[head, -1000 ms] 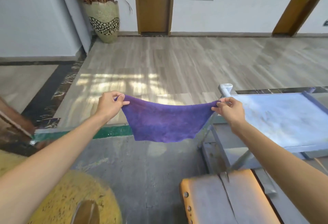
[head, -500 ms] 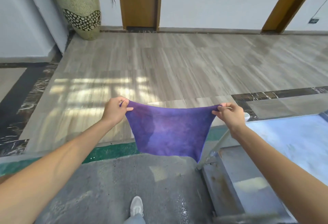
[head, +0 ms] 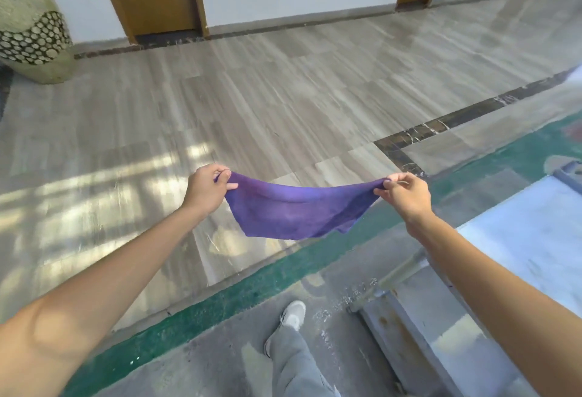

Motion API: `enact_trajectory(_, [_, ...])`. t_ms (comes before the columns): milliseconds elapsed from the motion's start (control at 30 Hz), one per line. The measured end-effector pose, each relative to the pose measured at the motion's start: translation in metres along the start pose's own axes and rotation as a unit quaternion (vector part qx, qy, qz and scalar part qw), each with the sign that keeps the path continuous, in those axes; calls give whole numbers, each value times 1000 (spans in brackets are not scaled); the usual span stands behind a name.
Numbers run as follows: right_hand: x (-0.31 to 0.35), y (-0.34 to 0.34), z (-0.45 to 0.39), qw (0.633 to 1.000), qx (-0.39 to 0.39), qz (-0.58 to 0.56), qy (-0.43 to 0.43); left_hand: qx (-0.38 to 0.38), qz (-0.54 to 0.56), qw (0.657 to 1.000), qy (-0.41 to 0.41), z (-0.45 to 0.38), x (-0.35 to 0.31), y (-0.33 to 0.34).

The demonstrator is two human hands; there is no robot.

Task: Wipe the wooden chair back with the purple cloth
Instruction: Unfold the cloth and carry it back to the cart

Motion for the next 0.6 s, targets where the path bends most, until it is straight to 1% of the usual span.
enact_trajectory(167, [-12,-5,-88,998,-56,-7,24,55,-4,998,29,-105,-44,63])
enact_trajectory(300, [-23,-20,-134,992,-112,-22,53,99,-5,994,41,-176,-79,119])
enact_trajectory(400, [-29,-44,-158,984,-168,-18,61,119,-11,990,68,-222,-111,166])
enact_trajectory(534, [-33,-86,-179,968,-235,-2,86,191,0,978,90,-264,-154,237])
enact_trajectory(600, [-38,-106,-190,960,-265,-5,93,208,-17,971,116,-285,-177,270])
Point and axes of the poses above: each hand's wrist, its own z-axis away from the middle knuckle, its own y-axis out of the palm, x = y × z, the point moved 10 cm from there along -z, towards the middle knuckle, and after that the axes turned 9 degrees about -z, right-handed, at the moved point
